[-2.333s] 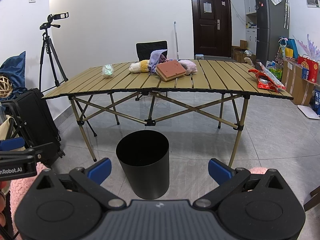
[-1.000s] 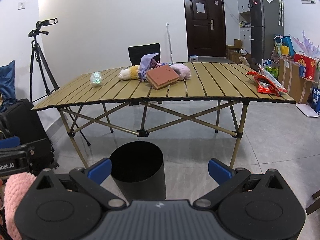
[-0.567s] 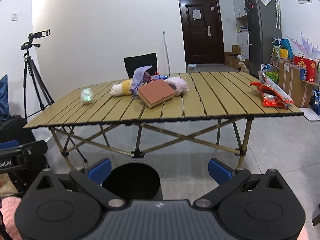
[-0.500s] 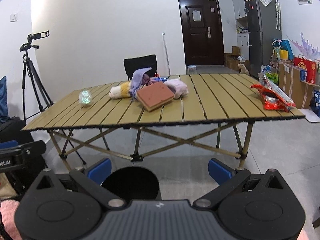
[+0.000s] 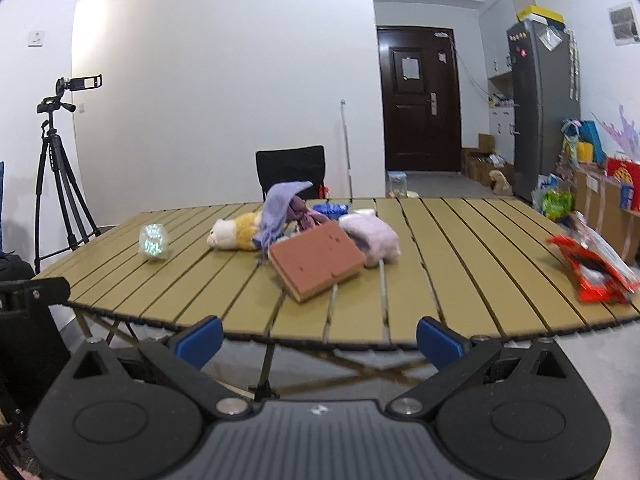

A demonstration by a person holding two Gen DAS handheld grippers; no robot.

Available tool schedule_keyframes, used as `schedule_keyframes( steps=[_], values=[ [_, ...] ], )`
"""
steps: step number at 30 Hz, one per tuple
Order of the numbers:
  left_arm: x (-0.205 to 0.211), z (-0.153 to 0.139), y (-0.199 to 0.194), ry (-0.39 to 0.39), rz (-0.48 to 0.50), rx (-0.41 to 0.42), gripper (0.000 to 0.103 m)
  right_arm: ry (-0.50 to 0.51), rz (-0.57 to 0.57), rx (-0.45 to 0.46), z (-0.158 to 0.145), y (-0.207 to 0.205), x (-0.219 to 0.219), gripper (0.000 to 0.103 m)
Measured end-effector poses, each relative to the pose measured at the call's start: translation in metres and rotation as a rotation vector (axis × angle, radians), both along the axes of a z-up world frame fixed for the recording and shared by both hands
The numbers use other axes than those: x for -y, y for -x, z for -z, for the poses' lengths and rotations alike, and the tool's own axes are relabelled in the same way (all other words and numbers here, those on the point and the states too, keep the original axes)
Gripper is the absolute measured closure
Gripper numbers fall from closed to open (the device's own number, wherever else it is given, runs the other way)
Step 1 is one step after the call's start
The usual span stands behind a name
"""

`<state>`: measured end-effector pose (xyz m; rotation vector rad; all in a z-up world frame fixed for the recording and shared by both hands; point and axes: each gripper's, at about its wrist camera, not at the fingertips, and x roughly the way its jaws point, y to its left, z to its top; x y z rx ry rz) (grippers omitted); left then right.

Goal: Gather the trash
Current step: 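Move the left tool toward the clear plastic bag while the right tool approaches the pink sponge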

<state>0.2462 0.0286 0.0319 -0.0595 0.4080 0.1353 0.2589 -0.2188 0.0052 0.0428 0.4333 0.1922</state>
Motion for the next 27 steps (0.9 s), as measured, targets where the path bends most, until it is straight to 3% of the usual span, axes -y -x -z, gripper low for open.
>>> schedule_keyframes(
  steps=[12, 21, 27],
  values=[
    [-0.025, 0.001, -0.084, 0.011, -0.081, -0.011, 0.000, 0.004, 0.012, -0.033, 0.017, -0.121, -0.029, 0.000],
    [-0.046, 0.011, -0.128, 0.020, -0.129, -0.055, 0.000, -0.111, 0.099, -0.127, 0.033, -0.199, -0.036, 0.000],
    [-0.059, 0.021, -0.143, 0.024, -0.159, -0.092, 0.000, -0.146, 0.180, -0.192, 0.041, -0.225, -0.036, 0.000]
  ],
)
